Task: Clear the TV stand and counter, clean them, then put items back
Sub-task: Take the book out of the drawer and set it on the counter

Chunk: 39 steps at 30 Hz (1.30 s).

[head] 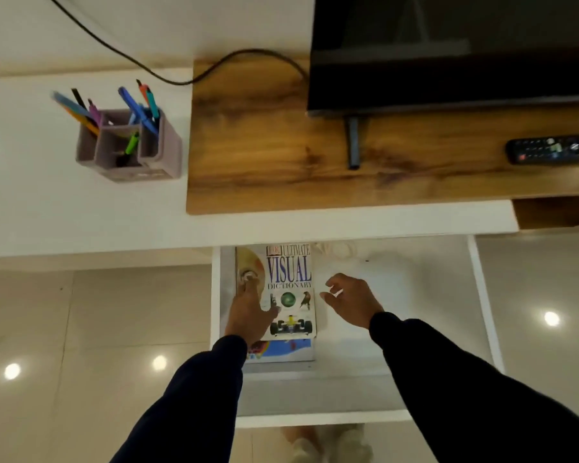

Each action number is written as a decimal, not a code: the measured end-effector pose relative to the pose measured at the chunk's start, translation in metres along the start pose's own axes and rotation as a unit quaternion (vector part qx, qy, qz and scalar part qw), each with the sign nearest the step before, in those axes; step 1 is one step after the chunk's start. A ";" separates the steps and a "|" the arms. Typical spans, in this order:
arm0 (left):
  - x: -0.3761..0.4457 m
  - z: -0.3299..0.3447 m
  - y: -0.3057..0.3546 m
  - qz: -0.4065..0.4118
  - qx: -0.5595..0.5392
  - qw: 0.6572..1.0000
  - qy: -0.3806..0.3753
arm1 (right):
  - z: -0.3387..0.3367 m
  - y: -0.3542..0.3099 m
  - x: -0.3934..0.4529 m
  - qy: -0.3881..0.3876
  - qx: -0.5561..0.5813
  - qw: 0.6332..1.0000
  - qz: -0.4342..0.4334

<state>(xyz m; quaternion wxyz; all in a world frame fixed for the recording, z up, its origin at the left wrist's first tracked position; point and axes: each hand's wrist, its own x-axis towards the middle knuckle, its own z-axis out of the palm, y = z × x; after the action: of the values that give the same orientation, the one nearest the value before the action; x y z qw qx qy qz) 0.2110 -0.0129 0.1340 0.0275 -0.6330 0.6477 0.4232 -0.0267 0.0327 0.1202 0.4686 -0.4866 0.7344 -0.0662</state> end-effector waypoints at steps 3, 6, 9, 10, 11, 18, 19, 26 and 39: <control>0.013 0.015 -0.024 -0.012 -0.019 0.999 -0.030 | 0.041 0.001 0.027 -0.027 0.096 0.987 0.123; 0.029 0.030 -0.048 -0.021 -0.031 0.999 -0.022 | 0.081 0.009 0.061 0.000 0.143 0.973 0.182; 0.037 0.038 -0.059 -0.030 -0.029 0.999 0.007 | 0.106 0.010 0.079 0.057 0.179 0.962 0.196; 0.038 0.039 -0.058 -0.028 -0.033 0.999 0.014 | 0.111 0.012 0.084 0.071 0.184 0.960 0.201; 0.039 0.042 -0.058 -0.026 -0.032 0.999 0.021 | 0.113 0.014 0.086 0.080 0.193 0.956 0.207; 0.054 0.051 -0.063 -0.070 -0.108 0.991 0.034 | 0.096 0.045 0.095 0.043 0.293 0.935 0.194; 0.056 0.051 -0.062 -0.082 -0.126 0.988 0.035 | 0.094 0.048 0.095 0.032 0.311 0.929 0.199; 0.082 0.054 -0.058 -0.156 -0.140 0.977 0.041 | 0.084 0.058 0.095 -0.025 0.390 0.897 0.207; 0.080 0.035 -0.037 -0.181 -0.219 0.959 0.021 | 0.067 0.072 0.098 -0.109 0.436 0.873 0.191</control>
<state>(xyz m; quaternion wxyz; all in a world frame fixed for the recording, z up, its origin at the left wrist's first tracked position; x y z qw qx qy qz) 0.2089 -0.0502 0.0463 -0.0495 -0.7388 0.4146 0.5289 -0.0318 0.0177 -0.0179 0.7139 -0.0876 0.6536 -0.2356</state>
